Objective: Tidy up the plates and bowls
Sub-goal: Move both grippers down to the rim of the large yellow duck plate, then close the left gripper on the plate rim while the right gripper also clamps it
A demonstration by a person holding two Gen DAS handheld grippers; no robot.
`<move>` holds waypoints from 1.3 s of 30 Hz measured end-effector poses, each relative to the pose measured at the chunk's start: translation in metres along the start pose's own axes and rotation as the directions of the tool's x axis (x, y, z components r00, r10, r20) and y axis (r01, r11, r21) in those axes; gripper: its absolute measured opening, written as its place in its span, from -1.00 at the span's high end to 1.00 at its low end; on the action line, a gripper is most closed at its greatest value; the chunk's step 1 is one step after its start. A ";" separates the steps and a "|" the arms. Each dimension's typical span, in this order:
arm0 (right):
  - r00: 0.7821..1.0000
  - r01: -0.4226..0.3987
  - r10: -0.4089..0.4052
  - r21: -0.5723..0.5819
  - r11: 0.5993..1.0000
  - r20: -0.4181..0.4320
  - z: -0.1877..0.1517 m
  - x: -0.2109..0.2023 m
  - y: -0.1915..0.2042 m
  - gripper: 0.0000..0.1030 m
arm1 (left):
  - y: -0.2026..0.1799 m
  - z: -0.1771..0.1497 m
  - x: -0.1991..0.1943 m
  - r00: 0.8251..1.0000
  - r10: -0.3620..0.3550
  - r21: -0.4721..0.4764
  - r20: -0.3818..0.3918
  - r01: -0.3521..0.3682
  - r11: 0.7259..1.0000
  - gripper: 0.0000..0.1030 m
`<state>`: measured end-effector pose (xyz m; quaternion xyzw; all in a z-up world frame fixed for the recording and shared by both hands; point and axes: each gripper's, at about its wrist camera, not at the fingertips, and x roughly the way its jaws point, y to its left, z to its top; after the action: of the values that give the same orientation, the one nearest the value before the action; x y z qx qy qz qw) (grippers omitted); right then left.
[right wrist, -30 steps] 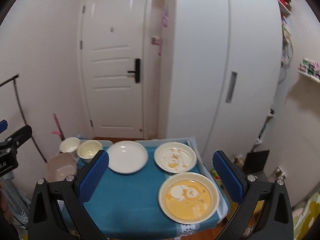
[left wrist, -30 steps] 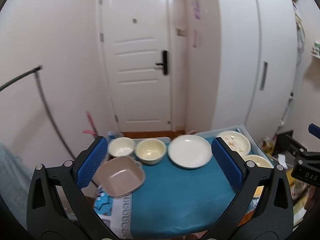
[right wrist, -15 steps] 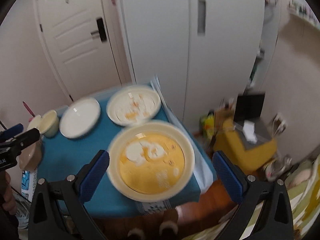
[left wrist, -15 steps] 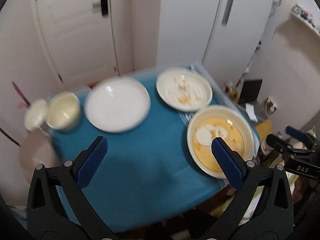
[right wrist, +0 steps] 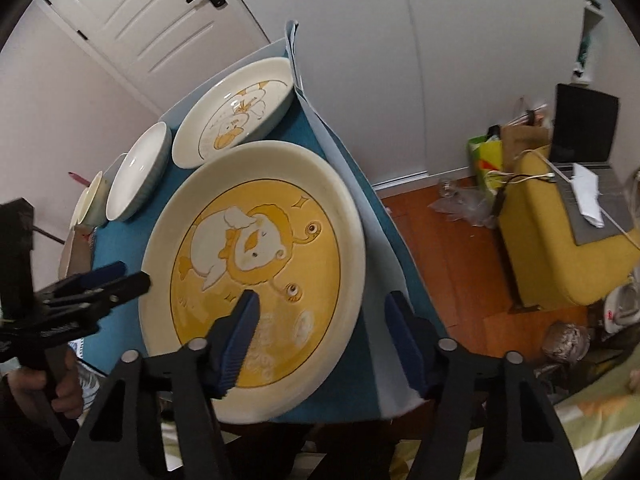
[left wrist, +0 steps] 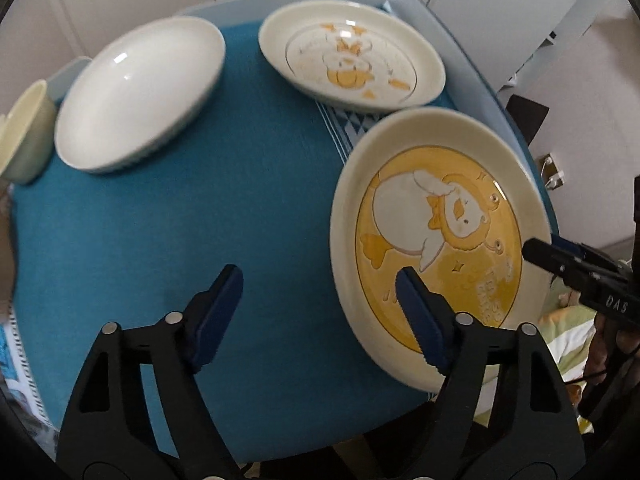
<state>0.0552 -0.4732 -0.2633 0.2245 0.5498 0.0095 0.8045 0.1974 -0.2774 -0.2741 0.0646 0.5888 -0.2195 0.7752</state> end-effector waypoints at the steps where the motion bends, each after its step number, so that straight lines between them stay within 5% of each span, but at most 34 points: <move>1: 1.000 -0.010 0.010 -0.008 1.000 -0.008 0.002 0.002 -0.001 0.08 | -0.001 0.001 0.006 1.000 -0.003 -0.001 -0.008 0.003 1.000 -0.41; 3: 0.999 -0.017 0.016 -0.024 1.000 -0.031 0.005 0.009 -0.003 0.37 | -0.002 0.002 0.012 1.000 -0.003 -0.004 -0.024 0.003 1.000 -0.26; 12: 0.998 -0.058 0.056 -0.052 0.997 -0.040 0.018 0.018 -0.010 0.73 | -0.008 0.010 0.020 0.997 -0.060 -0.003 -0.049 0.059 0.998 0.50; 26: 0.995 -0.064 0.055 -0.115 0.991 -0.081 0.024 0.018 -0.006 0.73 | -0.021 0.012 0.011 1.000 0.008 0.023 -0.018 -0.008 1.000 0.49; 39: 0.997 -0.073 0.066 -0.208 0.975 -0.040 0.035 -0.005 0.029 0.73 | 0.004 -0.009 -0.044 0.997 0.002 -0.050 0.083 0.002 0.999 0.49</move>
<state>0.0912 -0.4605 -0.2377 0.1572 0.5506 0.0992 0.8138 0.1818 -0.2594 -0.2364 0.0360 0.5613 -0.2070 0.8005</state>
